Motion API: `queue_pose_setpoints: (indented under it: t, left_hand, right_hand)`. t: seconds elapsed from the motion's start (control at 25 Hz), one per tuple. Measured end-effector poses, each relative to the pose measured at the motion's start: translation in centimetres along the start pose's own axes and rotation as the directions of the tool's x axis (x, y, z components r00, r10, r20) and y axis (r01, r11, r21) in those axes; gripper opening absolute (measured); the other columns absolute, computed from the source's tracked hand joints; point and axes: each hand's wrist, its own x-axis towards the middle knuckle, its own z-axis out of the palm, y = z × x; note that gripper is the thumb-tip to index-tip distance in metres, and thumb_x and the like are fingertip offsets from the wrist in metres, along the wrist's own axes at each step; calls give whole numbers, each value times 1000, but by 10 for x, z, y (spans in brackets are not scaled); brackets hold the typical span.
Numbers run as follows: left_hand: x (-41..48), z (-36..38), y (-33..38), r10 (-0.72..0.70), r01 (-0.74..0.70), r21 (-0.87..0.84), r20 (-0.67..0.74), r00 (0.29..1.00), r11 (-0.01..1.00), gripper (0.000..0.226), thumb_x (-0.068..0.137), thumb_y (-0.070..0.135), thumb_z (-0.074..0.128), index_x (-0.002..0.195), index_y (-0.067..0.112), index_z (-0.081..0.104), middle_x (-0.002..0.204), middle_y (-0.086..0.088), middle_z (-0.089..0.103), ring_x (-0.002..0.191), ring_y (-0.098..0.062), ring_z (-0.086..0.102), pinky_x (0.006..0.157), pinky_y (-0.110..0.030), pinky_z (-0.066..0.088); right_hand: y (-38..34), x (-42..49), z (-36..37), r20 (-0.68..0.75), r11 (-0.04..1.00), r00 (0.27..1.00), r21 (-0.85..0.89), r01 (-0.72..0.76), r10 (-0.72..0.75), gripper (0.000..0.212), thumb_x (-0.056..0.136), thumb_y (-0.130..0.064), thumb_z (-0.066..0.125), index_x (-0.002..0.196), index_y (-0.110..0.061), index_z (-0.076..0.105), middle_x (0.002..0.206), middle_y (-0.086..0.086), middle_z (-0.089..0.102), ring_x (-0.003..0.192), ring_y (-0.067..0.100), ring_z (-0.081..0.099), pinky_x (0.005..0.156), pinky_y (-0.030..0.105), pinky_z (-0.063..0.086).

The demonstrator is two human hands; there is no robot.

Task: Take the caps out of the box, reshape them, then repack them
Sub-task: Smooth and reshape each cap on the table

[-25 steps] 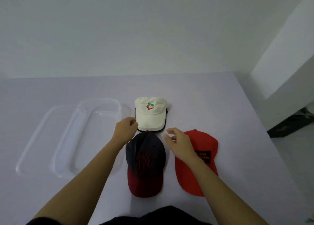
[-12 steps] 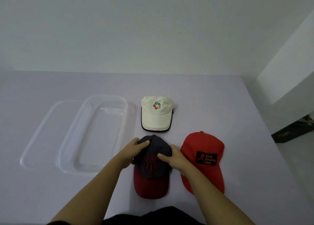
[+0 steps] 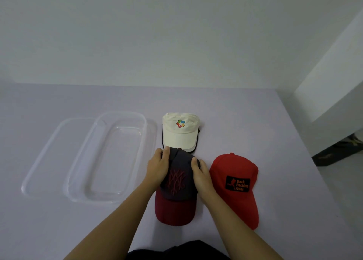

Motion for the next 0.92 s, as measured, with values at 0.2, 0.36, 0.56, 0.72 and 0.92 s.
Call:
queue_pose_setpoints:
  t: [0.2, 0.36, 0.56, 0.72, 0.92]
  left_hand:
    - [2, 1, 8, 21, -22, -144, -6, 1000, 989, 44, 99, 43, 26, 94, 8, 51, 87, -3, 52, 81, -15, 49, 71, -29, 40]
    - [12, -4, 8, -69, 112, -247, 178, 982, 962, 52, 96, 53, 23, 107, 17, 58, 112, -6, 62, 106, -19, 58, 98, -37, 45]
    - [15, -23, 24, -126, 217, -174, 423, 898, 960, 59, 88, 67, 31, 123, 26, 55, 121, -2, 63, 110, -22, 59, 96, -45, 46]
    - [13, -46, 51, -176, 154, 86, 561, 809, 984, 64, 74, 63, 61, 122, 20, 55, 118, -4, 64, 107, -27, 61, 92, -60, 46]
    - [15, -78, 64, -202, 195, 85, 657, 726, 977, 53, 69, 39, 70, 112, 10, 61, 112, -13, 67, 102, -34, 63, 83, -62, 51]
  right_hand:
    - [-20, -8, -4, -85, 969, 994, 230, 93, -75, 30, 100, -39, 31, 94, -25, 56, 99, -5, 62, 94, 10, 60, 82, 26, 50]
    - [-29, -8, -9, -107, 960, 990, 254, 114, -89, 33, 100, -39, 31, 88, -24, 58, 95, -3, 64, 90, 10, 61, 73, 23, 49]
    - [-29, -6, -15, -175, 959, 968, 187, 212, -180, 38, 99, -39, 33, 95, -9, 58, 98, 10, 65, 93, 21, 62, 86, 40, 51]
    - [-39, -9, -19, -212, 934, 941, 186, 305, -265, 35, 99, -37, 34, 89, -14, 57, 96, 14, 64, 88, 21, 61, 81, 39, 52]
    - [-49, -20, -5, -171, 917, 928, 177, 359, -330, 32, 99, -35, 34, 89, -17, 58, 95, 4, 64, 92, 17, 61, 83, 35, 52]
